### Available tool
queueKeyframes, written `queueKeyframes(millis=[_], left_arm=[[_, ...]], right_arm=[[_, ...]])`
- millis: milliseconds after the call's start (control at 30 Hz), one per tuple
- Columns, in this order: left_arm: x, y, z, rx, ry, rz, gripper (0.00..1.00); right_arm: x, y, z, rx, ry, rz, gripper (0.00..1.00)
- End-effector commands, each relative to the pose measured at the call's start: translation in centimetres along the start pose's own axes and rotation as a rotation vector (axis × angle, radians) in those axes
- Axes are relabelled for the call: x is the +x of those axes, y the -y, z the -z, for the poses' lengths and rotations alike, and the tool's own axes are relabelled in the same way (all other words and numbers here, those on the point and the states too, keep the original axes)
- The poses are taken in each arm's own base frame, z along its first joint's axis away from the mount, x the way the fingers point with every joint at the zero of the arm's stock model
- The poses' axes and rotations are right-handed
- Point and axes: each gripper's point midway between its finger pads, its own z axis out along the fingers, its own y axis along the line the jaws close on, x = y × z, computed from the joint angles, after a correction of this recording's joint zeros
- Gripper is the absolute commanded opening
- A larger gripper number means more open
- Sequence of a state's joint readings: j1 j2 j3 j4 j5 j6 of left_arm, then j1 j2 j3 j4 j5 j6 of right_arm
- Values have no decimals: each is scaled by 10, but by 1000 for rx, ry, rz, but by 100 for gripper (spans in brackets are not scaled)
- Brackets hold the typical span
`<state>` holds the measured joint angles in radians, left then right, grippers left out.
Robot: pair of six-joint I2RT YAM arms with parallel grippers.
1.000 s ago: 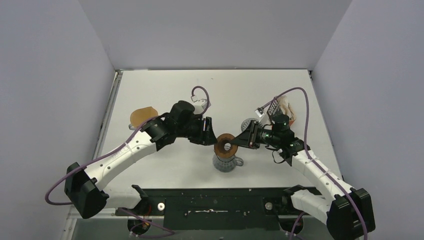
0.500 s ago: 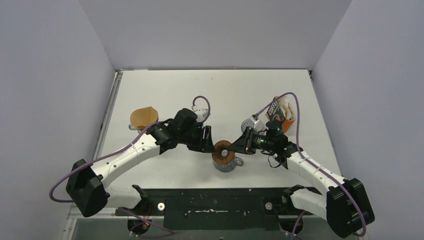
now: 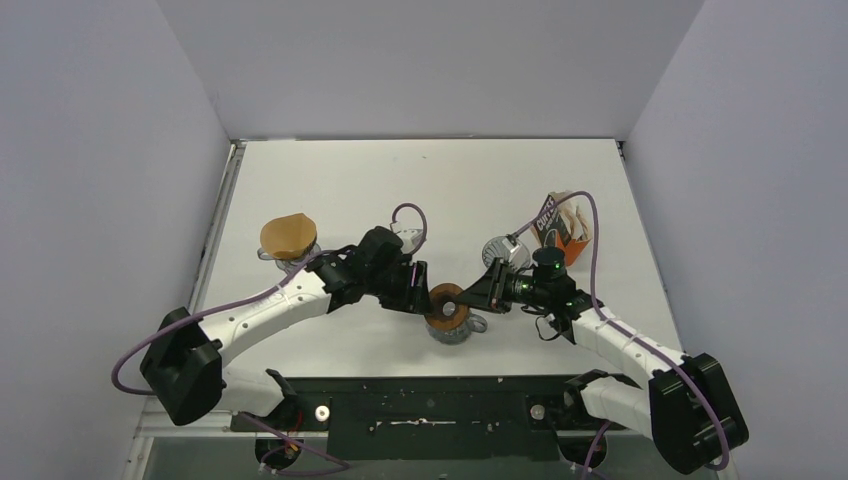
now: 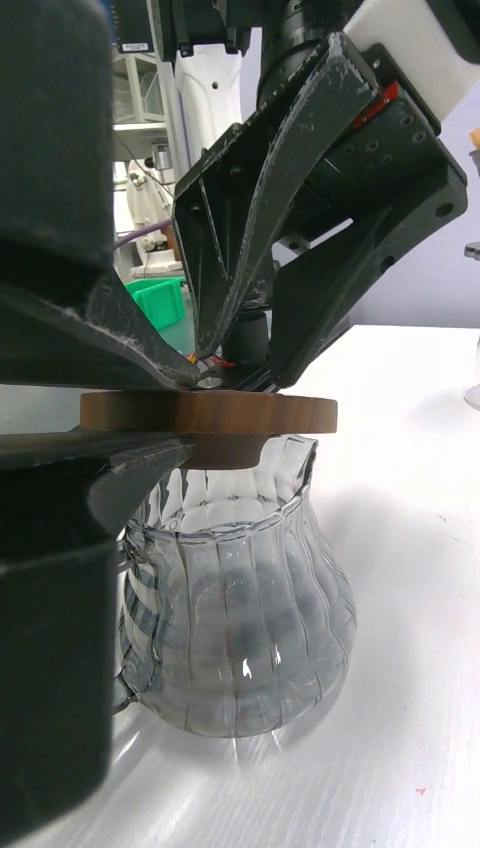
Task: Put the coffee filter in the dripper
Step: Place the dripper holder onto the coffee server.
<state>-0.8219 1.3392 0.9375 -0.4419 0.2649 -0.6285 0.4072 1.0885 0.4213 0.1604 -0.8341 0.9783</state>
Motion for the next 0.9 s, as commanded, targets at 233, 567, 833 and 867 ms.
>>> queueKeyframes(millis=[233, 567, 833, 867], left_arm=[[-8, 4, -14, 29, 30, 3, 46], [-8, 3, -22, 36, 23, 16, 46], [-8, 6, -23, 47, 21, 21, 46], [-8, 7, -24, 47, 21, 22, 46]], right_arm=[[-2, 11, 3, 3, 45, 12, 9], [0, 16, 4, 8, 48, 6, 24], [-1, 14, 5, 7, 57, 10, 35], [-2, 13, 5, 6, 59, 11, 37]])
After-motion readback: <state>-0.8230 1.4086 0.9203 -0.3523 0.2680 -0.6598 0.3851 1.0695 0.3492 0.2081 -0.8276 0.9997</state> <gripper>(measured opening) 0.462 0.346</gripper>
